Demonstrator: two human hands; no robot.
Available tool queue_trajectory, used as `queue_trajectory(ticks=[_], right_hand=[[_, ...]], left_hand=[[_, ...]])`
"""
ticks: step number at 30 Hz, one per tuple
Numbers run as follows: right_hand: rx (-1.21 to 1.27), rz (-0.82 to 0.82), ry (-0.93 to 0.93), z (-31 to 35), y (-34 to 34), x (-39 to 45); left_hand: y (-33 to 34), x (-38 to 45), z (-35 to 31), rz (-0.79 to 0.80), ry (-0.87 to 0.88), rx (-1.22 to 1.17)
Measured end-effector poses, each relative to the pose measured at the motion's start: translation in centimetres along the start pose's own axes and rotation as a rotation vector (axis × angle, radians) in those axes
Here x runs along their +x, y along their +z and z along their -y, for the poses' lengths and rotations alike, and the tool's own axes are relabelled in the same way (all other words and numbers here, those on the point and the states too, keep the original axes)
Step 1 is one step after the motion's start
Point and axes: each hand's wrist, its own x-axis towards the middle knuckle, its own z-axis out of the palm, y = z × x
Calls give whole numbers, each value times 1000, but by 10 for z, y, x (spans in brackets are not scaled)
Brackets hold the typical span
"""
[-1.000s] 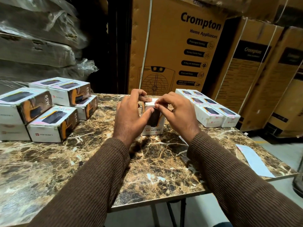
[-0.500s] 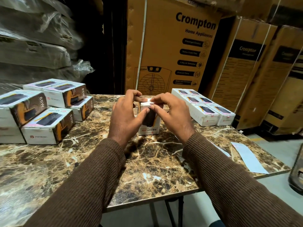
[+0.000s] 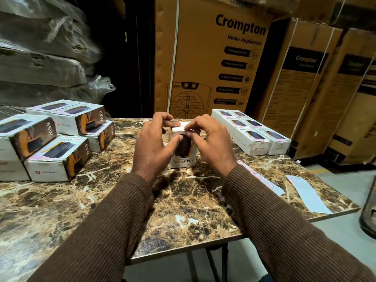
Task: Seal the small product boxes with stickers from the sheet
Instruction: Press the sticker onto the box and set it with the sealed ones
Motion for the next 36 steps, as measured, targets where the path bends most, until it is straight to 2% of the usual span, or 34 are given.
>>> queue_trajectory(ticks=[8, 12, 15, 18, 24, 28, 36], right_hand=[[1, -83, -17, -2, 8, -6], [123, -106, -18, -4, 4, -8], [196, -162, 25, -5, -1, -11], [235, -215, 89, -10, -2, -12], [304, -32, 302, -11, -2, -21], [275, 8, 291, -12, 2, -23], [452, 32, 325, -14, 0, -20]], left_hand=[[-3, 0, -6, 2, 3, 19], [-5, 2, -6, -7, 8, 20], [-7, 4, -7, -30, 26, 27], [-10, 4, -6, -47, -44, -1], [-12, -1, 0, 14, -243, -116], [-10, -5, -3, 48, -294, -135], [-10, -5, -7, 68, -314, -196]])
